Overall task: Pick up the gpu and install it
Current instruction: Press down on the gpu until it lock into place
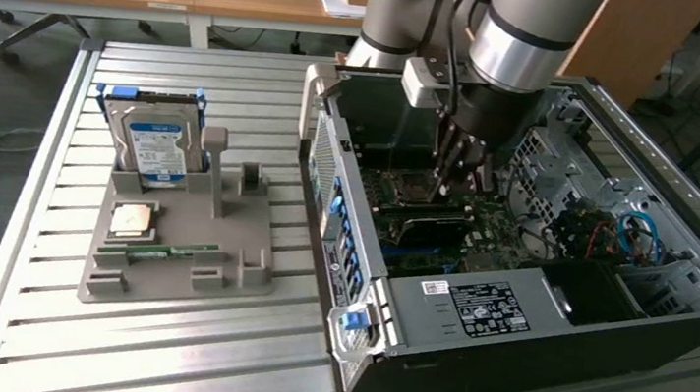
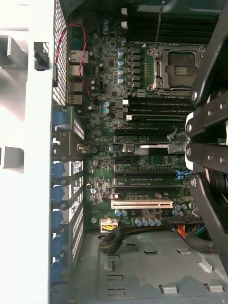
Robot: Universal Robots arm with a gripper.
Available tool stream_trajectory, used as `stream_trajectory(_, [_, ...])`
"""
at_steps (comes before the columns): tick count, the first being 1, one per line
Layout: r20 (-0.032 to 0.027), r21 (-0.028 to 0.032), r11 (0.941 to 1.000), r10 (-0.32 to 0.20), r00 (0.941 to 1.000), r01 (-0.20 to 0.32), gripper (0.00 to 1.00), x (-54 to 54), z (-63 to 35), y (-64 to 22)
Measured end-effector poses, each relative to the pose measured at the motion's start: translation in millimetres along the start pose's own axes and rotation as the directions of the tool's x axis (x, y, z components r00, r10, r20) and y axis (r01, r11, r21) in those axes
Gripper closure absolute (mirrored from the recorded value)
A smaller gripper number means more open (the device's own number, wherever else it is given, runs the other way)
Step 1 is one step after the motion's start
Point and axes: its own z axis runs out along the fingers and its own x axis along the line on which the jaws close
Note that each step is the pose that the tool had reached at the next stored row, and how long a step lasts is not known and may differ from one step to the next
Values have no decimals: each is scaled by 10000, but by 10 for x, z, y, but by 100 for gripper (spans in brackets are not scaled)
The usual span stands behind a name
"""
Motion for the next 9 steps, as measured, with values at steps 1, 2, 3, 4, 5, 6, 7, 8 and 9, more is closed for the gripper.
stream_trajectory(1, [1,0,10000,0,10000,0,89,0,1,5])
stream_trajectory(2, [1,0,10000,0,10000,0,89,0,1,8])
stream_trajectory(3, [1,0,10000,-1,10000,1,89,0,1,9])
stream_trajectory(4, [0,0,10000,-1,10000,1,89,0,0,9])
stream_trajectory(5, [1,0,10000,0,10000,0,89,0,1,10])
stream_trajectory(6, [1,0,10000,0,10000,0,89,0,1,10])
stream_trajectory(7, [1,0,10000,0,10000,0,89,0,1,10])
stream_trajectory(8, [1,0,10000,2,10000,-2,89,0,1,13])
stream_trajectory(9, [1,0,10000,3,10000,-3,89,0,1,20])
